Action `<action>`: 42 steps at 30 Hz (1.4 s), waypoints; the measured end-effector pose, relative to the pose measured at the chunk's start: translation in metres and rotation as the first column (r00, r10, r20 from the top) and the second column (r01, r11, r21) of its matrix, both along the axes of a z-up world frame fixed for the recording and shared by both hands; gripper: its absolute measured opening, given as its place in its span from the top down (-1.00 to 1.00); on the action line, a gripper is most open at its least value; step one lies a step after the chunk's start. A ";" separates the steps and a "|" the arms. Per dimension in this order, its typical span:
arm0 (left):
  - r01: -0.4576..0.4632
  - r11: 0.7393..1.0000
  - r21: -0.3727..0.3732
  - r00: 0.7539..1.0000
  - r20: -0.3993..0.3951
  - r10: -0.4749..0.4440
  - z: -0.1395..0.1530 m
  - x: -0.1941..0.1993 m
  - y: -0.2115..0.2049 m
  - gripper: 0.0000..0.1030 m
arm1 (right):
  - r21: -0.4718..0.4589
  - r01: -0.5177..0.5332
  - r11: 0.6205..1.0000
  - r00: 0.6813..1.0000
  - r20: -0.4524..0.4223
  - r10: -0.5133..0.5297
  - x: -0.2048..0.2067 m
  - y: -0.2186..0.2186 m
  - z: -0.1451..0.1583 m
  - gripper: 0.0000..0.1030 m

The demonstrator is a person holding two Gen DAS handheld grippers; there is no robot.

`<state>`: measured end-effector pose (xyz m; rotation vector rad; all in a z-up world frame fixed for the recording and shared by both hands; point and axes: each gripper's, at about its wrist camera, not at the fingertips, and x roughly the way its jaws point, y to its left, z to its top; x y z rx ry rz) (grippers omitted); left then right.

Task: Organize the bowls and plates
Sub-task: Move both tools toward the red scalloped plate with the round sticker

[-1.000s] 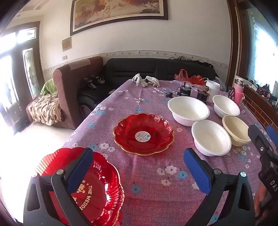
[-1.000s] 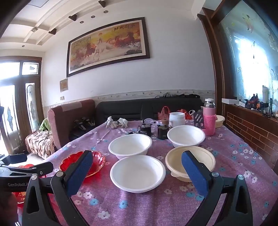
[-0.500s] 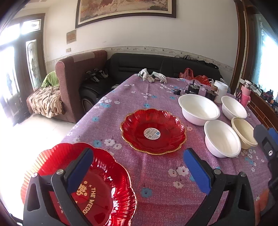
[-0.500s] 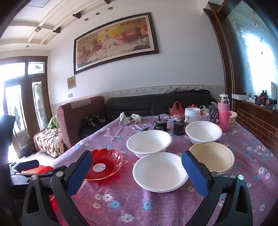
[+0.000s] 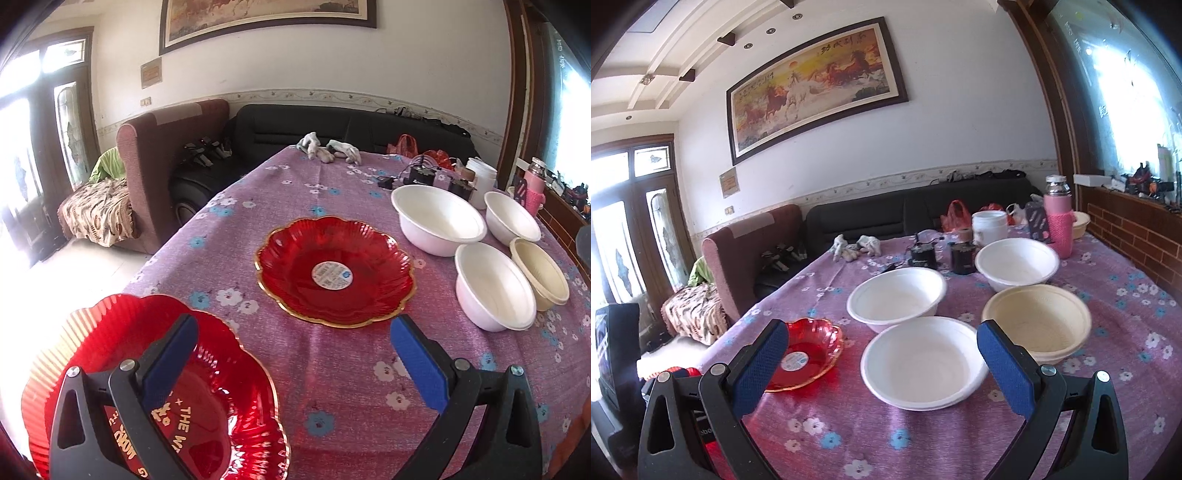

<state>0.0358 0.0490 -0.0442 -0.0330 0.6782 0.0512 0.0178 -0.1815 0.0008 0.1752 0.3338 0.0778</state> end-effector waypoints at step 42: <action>0.032 0.999 0.018 0.996 -0.086 -0.031 -0.001 0.007 -0.022 -1.00 | 0.363 -0.197 0.911 0.970 -0.065 0.236 0.044 -0.028 -0.026 -1.00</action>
